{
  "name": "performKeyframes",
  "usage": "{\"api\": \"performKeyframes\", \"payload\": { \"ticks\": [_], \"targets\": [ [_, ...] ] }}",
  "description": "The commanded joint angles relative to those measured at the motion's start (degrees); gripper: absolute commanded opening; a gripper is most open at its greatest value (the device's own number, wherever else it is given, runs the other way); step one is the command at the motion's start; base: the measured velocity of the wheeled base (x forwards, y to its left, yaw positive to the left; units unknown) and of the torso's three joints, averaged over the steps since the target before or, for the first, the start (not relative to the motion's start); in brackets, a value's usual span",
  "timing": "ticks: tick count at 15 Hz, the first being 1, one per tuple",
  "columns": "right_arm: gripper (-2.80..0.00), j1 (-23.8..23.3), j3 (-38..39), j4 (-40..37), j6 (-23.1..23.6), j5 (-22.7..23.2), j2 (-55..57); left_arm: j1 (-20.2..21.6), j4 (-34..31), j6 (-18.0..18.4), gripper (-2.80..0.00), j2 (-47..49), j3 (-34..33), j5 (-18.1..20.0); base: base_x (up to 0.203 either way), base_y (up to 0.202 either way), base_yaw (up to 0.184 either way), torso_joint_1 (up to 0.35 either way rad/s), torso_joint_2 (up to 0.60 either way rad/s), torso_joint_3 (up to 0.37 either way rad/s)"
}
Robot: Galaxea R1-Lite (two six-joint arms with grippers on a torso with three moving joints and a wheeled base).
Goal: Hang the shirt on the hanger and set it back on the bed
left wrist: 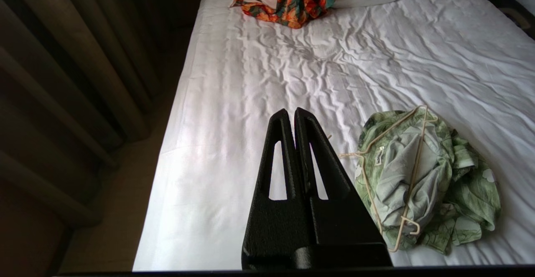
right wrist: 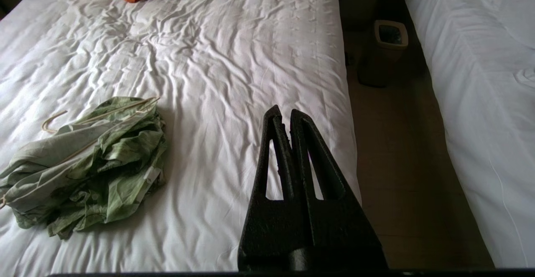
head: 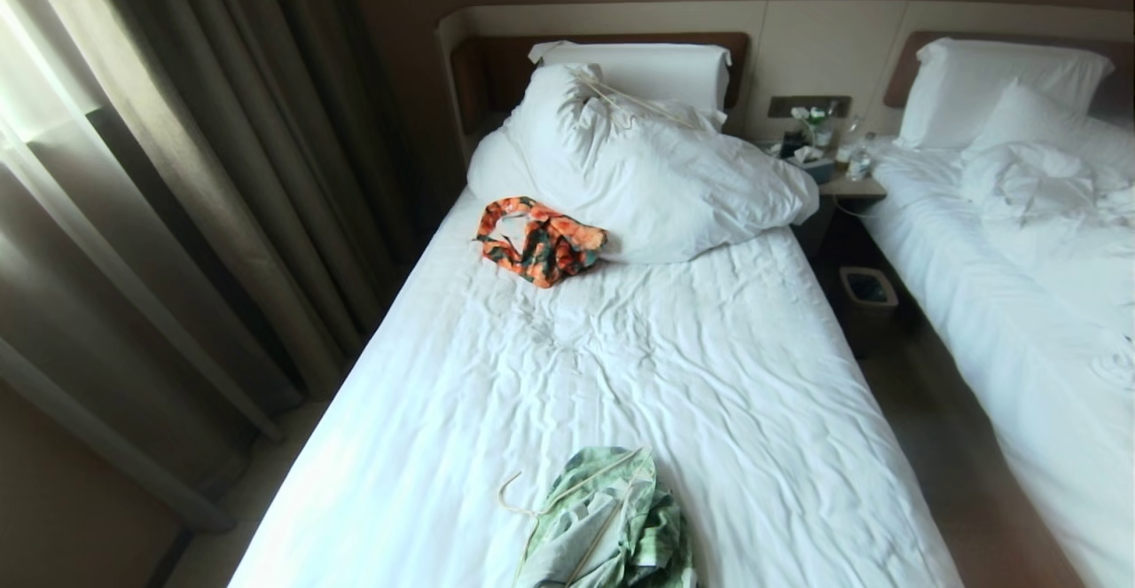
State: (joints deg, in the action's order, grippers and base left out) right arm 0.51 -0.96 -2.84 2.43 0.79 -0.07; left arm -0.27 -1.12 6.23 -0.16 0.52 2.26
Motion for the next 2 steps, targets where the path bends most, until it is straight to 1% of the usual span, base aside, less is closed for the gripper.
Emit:
{"api": "performKeyframes", "payload": {
  "ticks": [1, 2],
  "targets": [
    [-2.80, 0.02, 0.00, 0.03, 0.12, 0.09, -0.10, 0.00, -0.02, 0.01, -2.80, 0.07, 0.00, 0.02, 0.000, 0.000, 0.000, 0.000, 0.00, 0.000],
    [-2.80, 0.02, 0.00, 0.03, 0.12, 0.01, -0.10, 0.00, -0.02, 0.01, -2.80, 0.07, 0.00, 0.02, 0.000, 0.000, 0.000, 0.000, 0.00, 0.000]
  ]
}}
